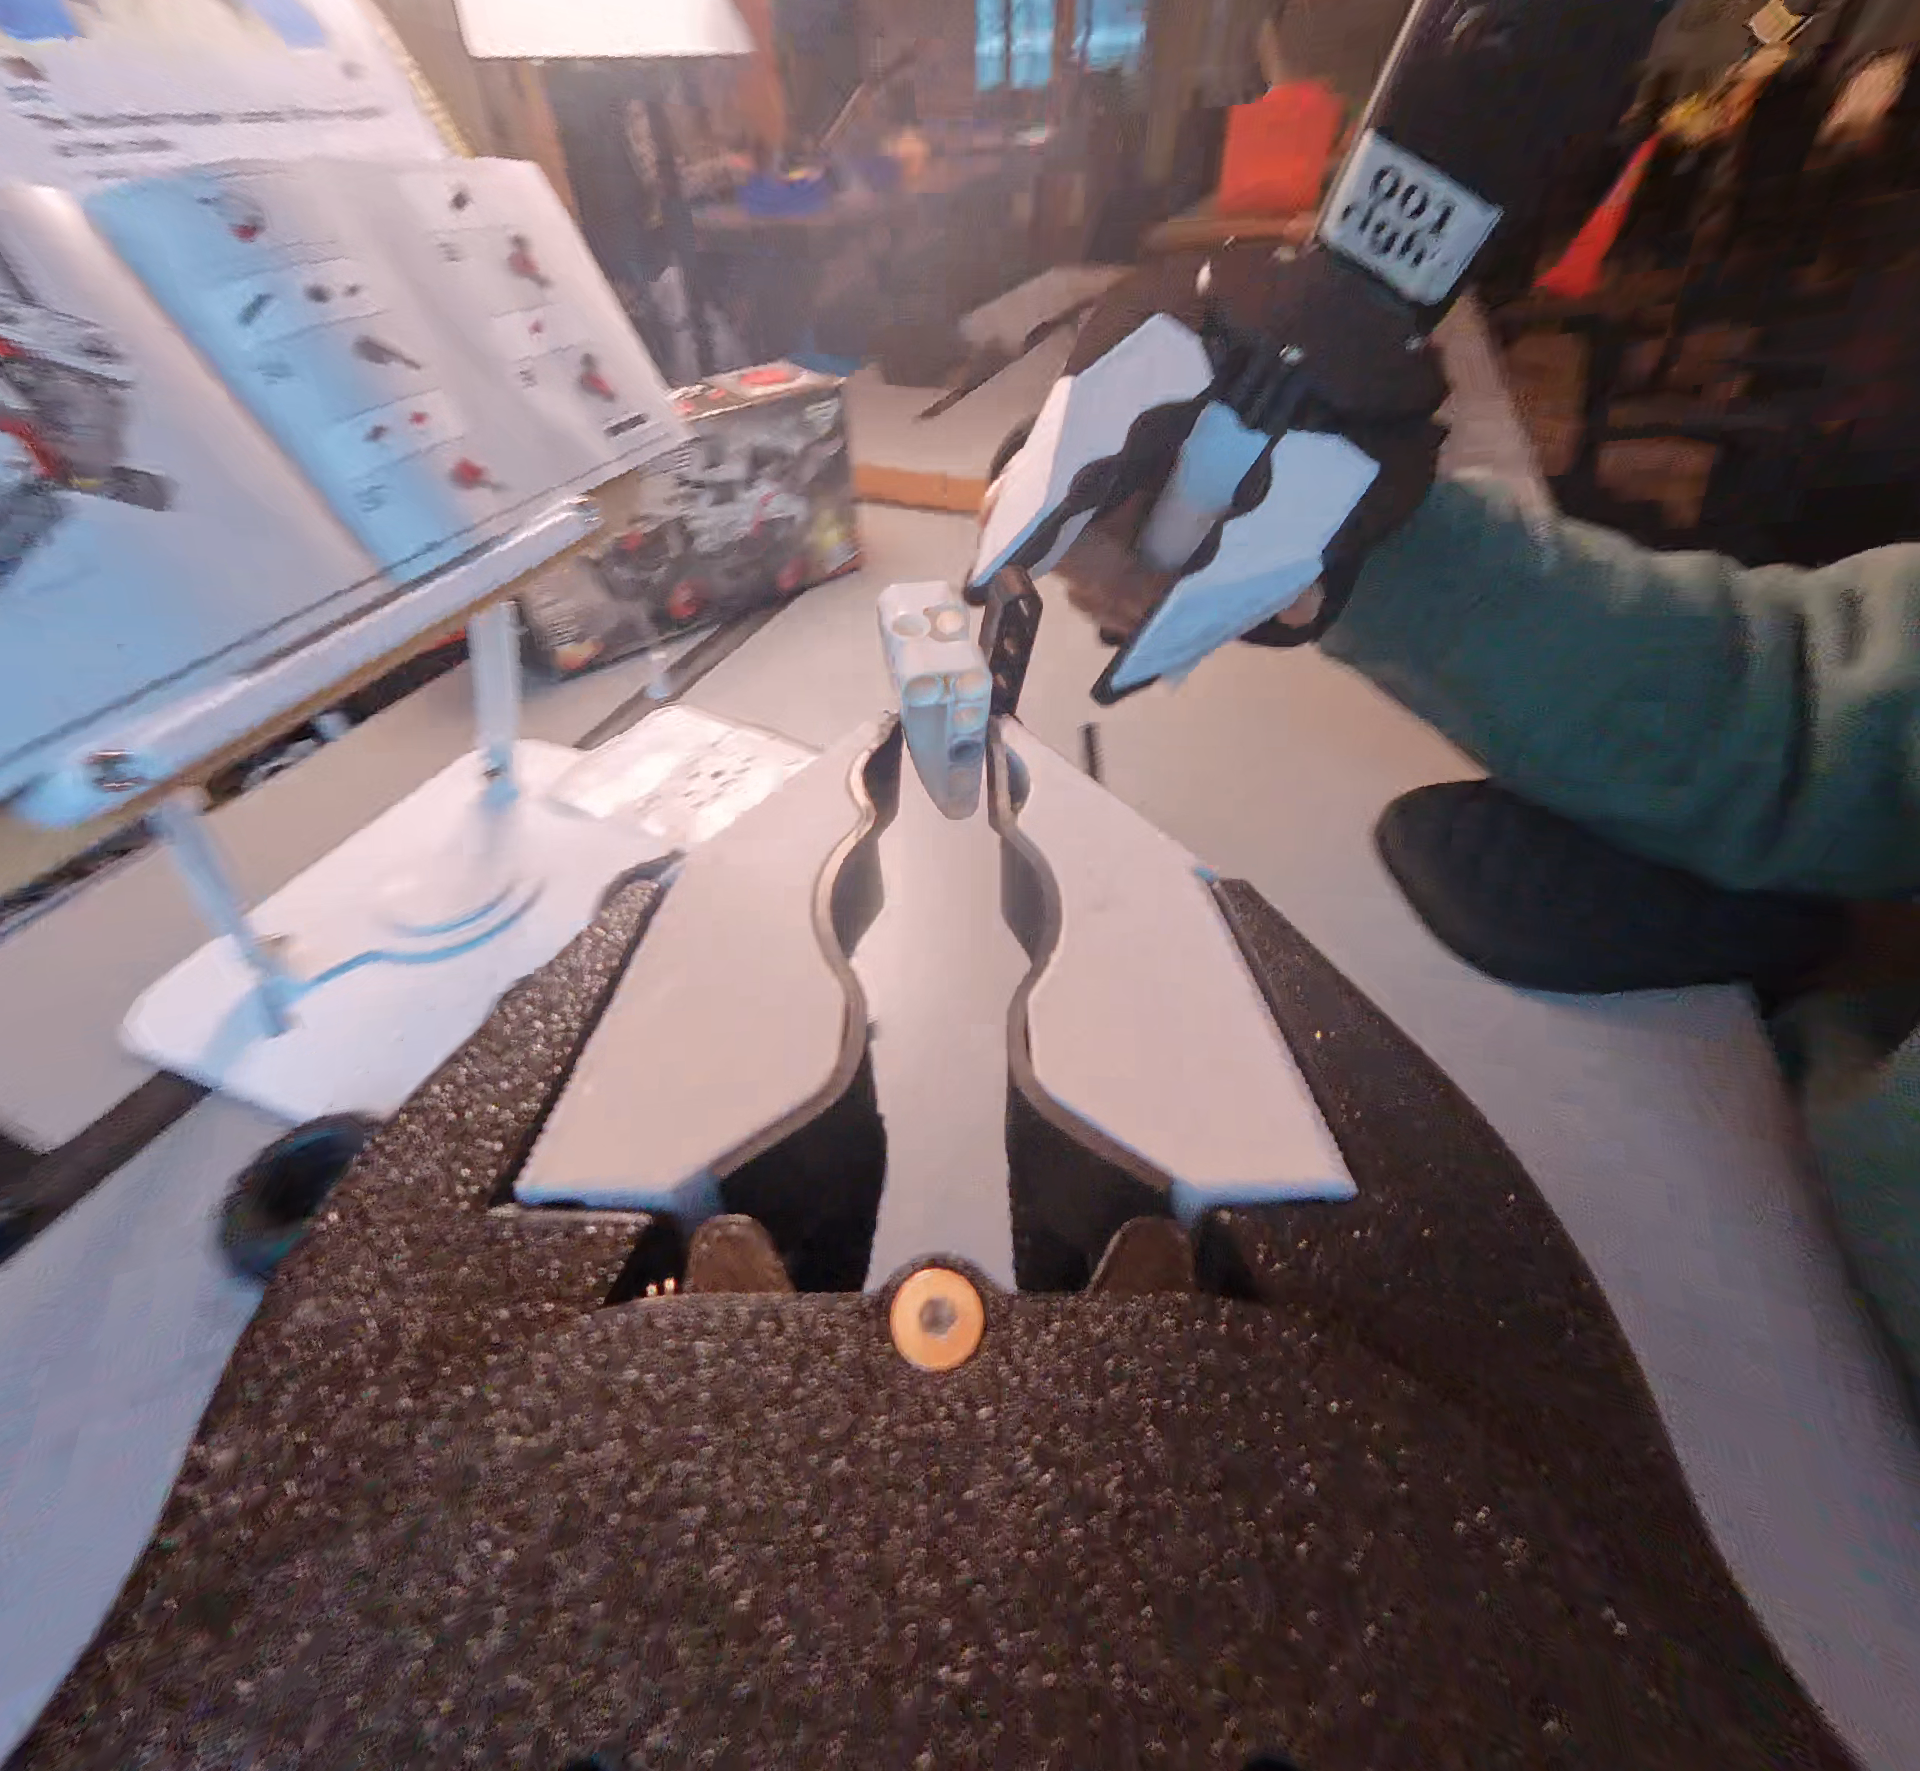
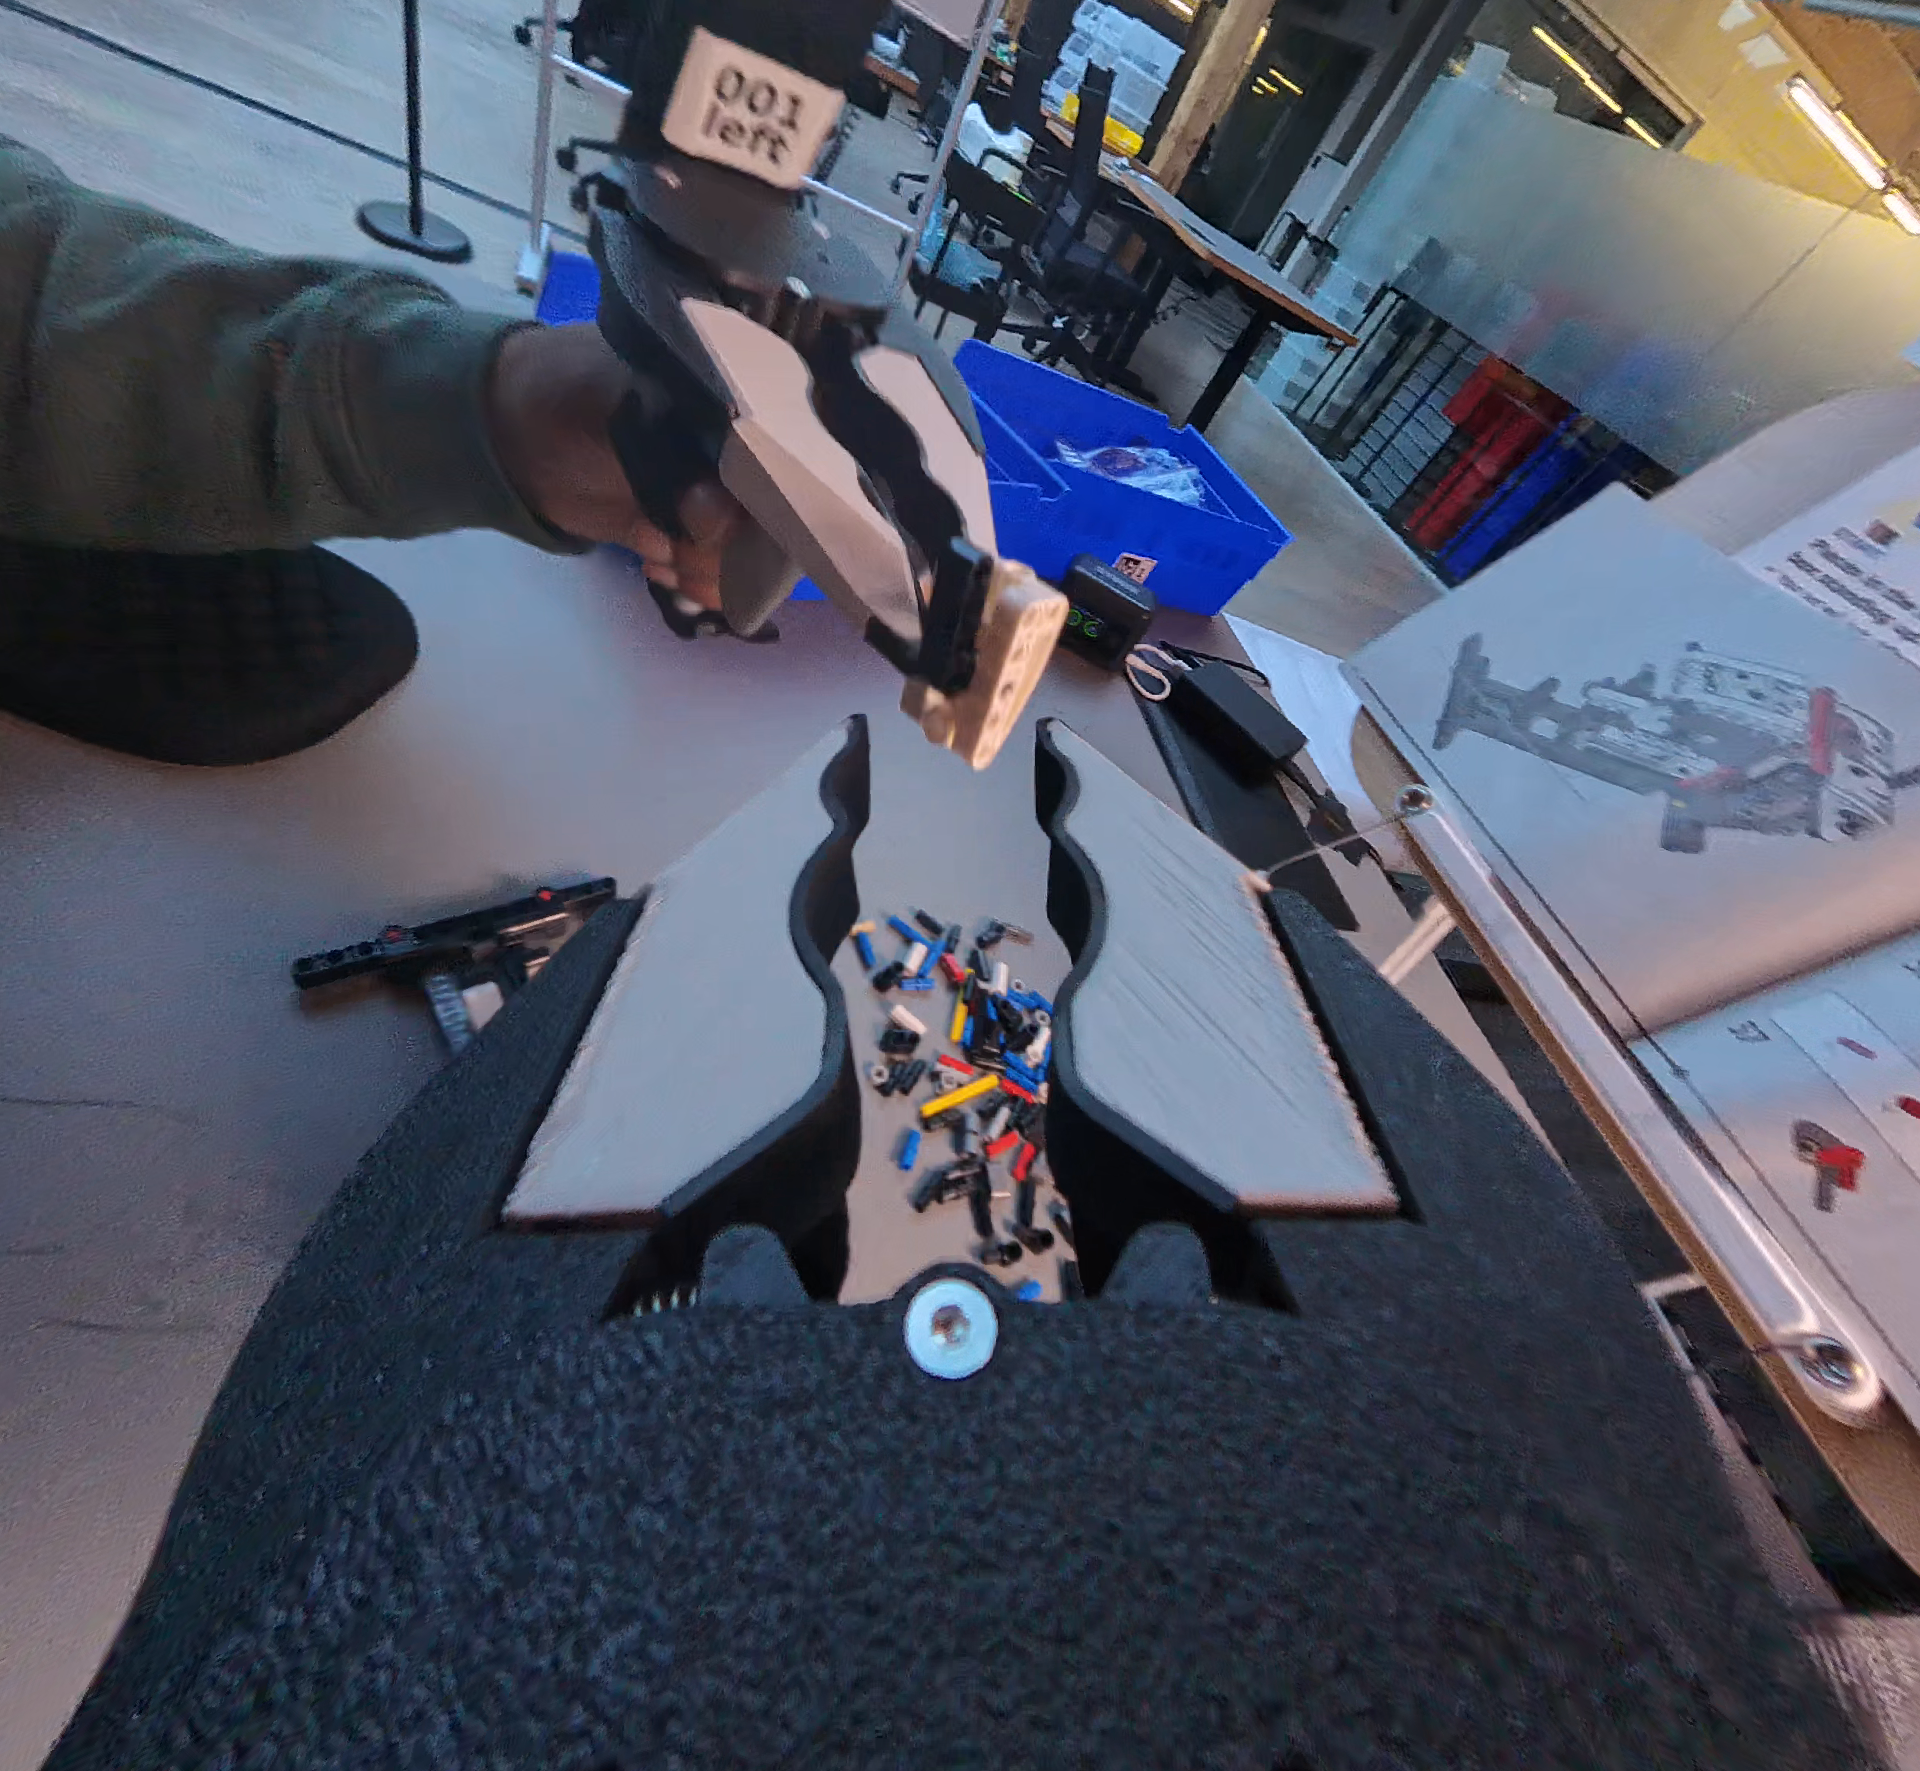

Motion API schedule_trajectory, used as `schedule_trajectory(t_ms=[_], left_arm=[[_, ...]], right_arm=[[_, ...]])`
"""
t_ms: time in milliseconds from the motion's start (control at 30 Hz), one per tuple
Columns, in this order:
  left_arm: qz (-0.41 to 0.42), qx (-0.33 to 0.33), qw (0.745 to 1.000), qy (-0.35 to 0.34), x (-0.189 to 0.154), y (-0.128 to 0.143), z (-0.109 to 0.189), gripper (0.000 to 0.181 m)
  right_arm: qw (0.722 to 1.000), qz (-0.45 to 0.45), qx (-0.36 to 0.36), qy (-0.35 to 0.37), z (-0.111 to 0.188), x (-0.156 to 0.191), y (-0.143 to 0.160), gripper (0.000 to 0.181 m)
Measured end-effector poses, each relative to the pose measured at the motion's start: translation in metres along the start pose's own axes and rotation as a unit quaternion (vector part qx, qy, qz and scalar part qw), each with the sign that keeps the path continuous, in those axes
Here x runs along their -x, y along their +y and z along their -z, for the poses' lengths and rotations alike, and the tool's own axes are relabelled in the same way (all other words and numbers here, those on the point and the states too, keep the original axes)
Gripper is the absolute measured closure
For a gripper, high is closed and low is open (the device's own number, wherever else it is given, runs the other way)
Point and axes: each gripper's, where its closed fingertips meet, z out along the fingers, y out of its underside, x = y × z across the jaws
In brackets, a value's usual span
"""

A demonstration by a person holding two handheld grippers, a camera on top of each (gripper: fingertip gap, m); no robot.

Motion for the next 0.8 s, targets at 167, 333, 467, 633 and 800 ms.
schedule_trajectory(t_ms=[167,333,467,633,800], left_arm=[[0.135,-0.060,0.980,0.131,-0.039,0.018,-0.012,0.166],[0.157,-0.055,0.974,0.153,-0.046,0.037,-0.022,0.166],[0.192,-0.065,0.969,0.142,-0.041,0.041,-0.026,0.169],[0.173,-0.045,0.977,0.118,-0.036,0.050,-0.029,0.181],[0.165,-0.039,0.978,0.119,-0.038,0.054,-0.030,0.181]], right_arm=[[0.999,0.024,0.009,0.033,-0.003,0.030,0.004,0.146],[0.994,0.031,0.005,0.102,0.007,0.037,0.024,0.153],[0.982,0.071,0.001,0.173,0.021,0.022,0.027,0.167],[0.978,0.118,0.015,0.173,0.015,0.032,0.030,0.170],[0.982,0.090,0.013,0.168,0.013,0.032,0.036,0.173]])
